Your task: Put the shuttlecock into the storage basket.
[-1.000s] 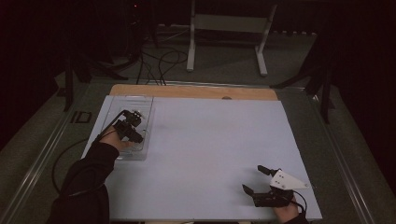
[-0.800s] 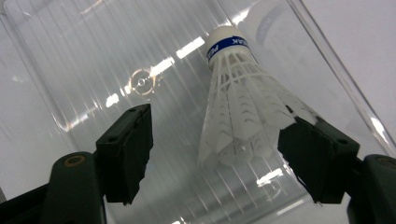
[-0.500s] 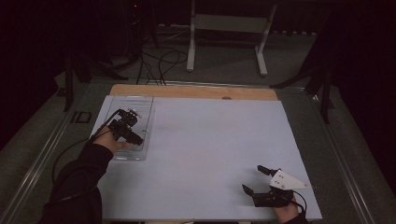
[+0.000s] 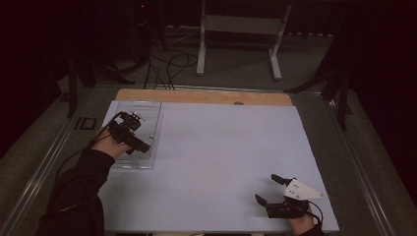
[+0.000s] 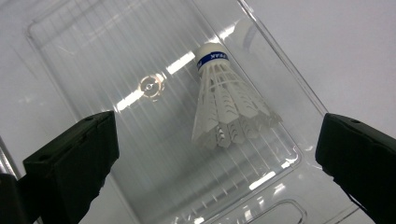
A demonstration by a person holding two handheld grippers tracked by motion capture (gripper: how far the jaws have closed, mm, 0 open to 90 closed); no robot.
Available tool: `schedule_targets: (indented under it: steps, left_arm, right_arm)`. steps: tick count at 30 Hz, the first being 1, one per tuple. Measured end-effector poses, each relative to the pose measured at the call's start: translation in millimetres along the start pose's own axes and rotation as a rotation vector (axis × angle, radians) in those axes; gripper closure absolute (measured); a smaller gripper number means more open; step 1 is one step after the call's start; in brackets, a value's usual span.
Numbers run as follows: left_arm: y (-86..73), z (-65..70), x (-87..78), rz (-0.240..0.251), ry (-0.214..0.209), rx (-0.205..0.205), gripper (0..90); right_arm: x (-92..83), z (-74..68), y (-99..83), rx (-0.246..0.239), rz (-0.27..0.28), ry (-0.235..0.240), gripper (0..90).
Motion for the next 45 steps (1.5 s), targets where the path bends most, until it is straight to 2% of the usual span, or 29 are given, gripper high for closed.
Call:
schedule_targets:
  steps: [4,7,10,11,20,21,22,27,29,33,35,37,40,45]
  left_arm:
    - [1.8,0.0,-3.9,0.015,0.006,0.003,0.1]
    - [3.9,1.5,-7.7,0.023,0.019,0.020,0.0]
    - [6.5,4.6,-11.2,0.038,0.001,0.029,0.0]
    - [10.0,7.7,-14.7,0.058,-0.017,0.033,0.0]
    - [21.2,16.5,-21.4,0.095,-0.043,0.041,0.0]
    - [24.0,20.8,-22.6,0.106,-0.080,0.044,0.0]
    - [25.3,22.2,-23.0,0.113,-0.089,0.045,0.0]
    - [34.1,30.8,-26.6,0.145,-0.106,0.047,0.0]
    - [37.0,35.4,-27.6,0.156,-0.110,0.061,0.0]
    - [41.3,43.1,-27.2,0.143,-0.128,0.059,0.0]
    - [44.3,47.9,-27.3,0.153,-0.138,0.069,0.0]
    - [48.1,52.1,-27.9,0.175,-0.131,0.076,0.0]
    - [51.4,56.7,-28.3,0.184,-0.146,0.079,0.0]
    - [61.6,69.1,-30.6,0.230,-0.173,0.090,0.0]
  right_arm:
    - [0.1,0.0,-0.1,-0.001,-0.001,0.001,10.3]
    - [0.0,-0.1,-0.1,-0.001,-0.001,0.000,10.3]
    - [-0.2,0.1,0.1,0.000,0.000,-0.001,10.3]
    - [-0.3,0.1,0.1,-0.001,0.001,-0.001,10.3]
    - [-0.5,0.8,-0.1,-0.001,0.001,-0.002,10.3]
    - [-0.5,0.8,-0.3,0.000,0.000,-0.001,10.3]
    - [-0.4,0.8,-0.2,-0.001,0.001,-0.002,10.3]
    - [-0.5,1.2,-0.2,0.001,0.002,-0.003,10.3]
    - [-0.3,1.2,-0.3,0.002,0.001,-0.002,10.3]
    - [-0.1,1.2,-0.3,0.004,0.005,0.001,10.3]
    - [-0.2,1.3,-0.3,0.005,0.005,0.000,10.3]
    - [-0.4,1.5,-0.1,0.006,0.009,0.002,10.3]
    - [-0.4,1.5,0.1,0.009,0.010,0.002,10.3]
    - [-0.1,1.8,-0.4,0.012,0.009,0.000,10.3]
Point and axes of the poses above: each handheld gripper's, and its own axes: x roughly forward along the jaws, y roughly out of its top, z roughly to its right, the point moved 8 cm from there along x, roughly forward along the jaws, and after that the axes turned 2 degrees about y, right-handed, at the moved point
